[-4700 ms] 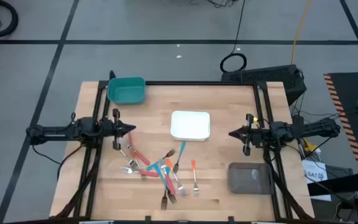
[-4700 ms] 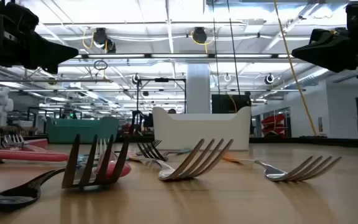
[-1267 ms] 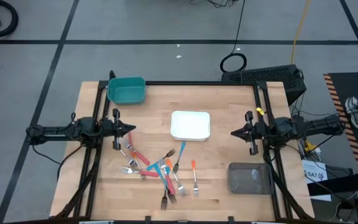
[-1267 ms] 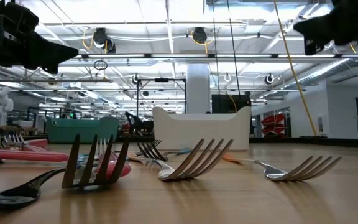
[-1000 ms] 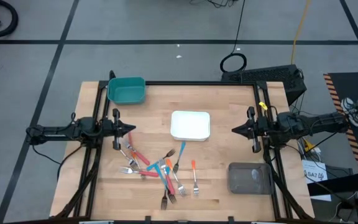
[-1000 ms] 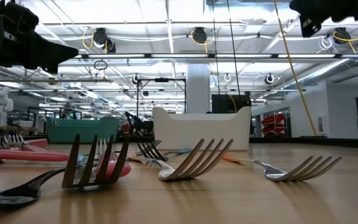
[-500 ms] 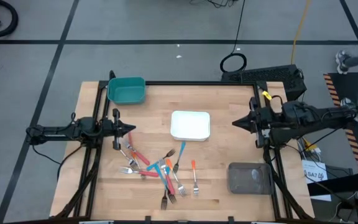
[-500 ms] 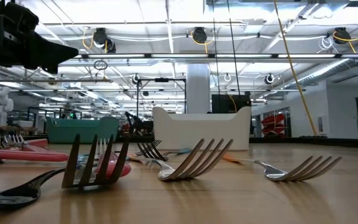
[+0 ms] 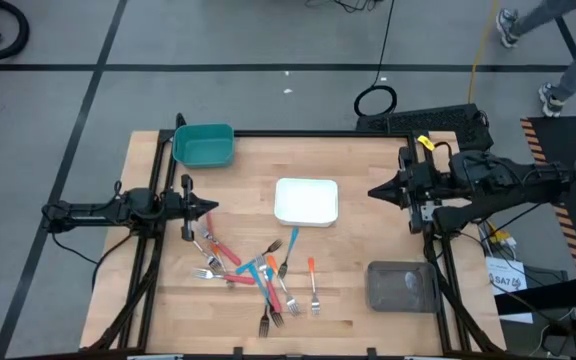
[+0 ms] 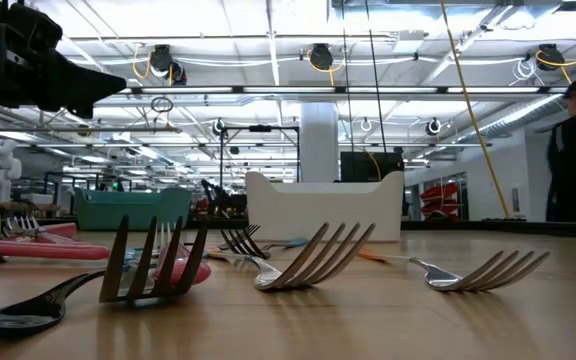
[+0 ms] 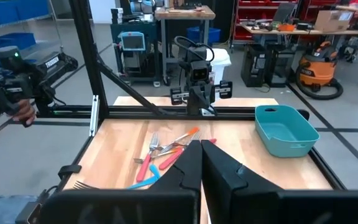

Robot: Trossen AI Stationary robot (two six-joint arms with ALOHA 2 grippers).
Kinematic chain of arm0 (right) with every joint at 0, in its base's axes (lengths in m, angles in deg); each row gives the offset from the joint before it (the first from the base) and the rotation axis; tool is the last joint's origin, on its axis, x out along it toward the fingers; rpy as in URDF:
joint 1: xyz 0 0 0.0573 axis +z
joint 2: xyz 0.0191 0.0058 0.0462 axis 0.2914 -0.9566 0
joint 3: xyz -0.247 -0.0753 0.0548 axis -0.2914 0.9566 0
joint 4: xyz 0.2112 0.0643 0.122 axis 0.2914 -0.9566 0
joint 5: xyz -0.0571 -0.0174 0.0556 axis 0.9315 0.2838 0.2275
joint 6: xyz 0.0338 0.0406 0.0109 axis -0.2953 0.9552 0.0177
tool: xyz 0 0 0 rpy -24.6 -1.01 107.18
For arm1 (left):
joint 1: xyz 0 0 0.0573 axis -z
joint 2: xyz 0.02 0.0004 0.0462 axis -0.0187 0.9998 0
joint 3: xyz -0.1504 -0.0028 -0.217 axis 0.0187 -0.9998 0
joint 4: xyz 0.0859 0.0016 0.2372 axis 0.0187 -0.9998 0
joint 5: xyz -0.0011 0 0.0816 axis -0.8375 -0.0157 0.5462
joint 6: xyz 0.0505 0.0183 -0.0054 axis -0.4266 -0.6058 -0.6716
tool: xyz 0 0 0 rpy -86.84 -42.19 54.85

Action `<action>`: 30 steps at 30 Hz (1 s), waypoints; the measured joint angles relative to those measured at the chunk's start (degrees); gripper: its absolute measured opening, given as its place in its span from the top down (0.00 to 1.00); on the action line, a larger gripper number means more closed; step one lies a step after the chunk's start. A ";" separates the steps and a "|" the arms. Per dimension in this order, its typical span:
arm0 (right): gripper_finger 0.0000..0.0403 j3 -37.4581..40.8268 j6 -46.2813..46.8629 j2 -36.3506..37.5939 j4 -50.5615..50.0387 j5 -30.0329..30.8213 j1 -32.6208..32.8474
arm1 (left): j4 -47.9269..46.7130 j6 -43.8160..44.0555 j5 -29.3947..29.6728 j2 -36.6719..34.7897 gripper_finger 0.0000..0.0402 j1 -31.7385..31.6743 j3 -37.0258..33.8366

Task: Sort silverware by color (type)
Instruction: Put the orange fork into the white bin

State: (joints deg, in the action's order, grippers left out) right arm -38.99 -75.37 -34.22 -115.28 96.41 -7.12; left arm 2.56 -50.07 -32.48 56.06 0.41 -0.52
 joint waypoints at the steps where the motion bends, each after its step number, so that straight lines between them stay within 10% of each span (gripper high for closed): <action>1: 1.00 -0.75 0.42 -0.65 -0.32 0.00 0.00 | -0.02 0.00 -0.01 0.00 0.98 0.00 -0.01; 30: 1.00 -7.51 5.09 -21.70 -13.51 3.22 4.34 | -1.61 8.41 0.10 0.17 0.98 0.10 0.07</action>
State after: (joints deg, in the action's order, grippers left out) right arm -46.50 -70.28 -55.92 -128.79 99.63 -2.77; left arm 0.96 -41.66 -32.38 56.23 0.51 -0.46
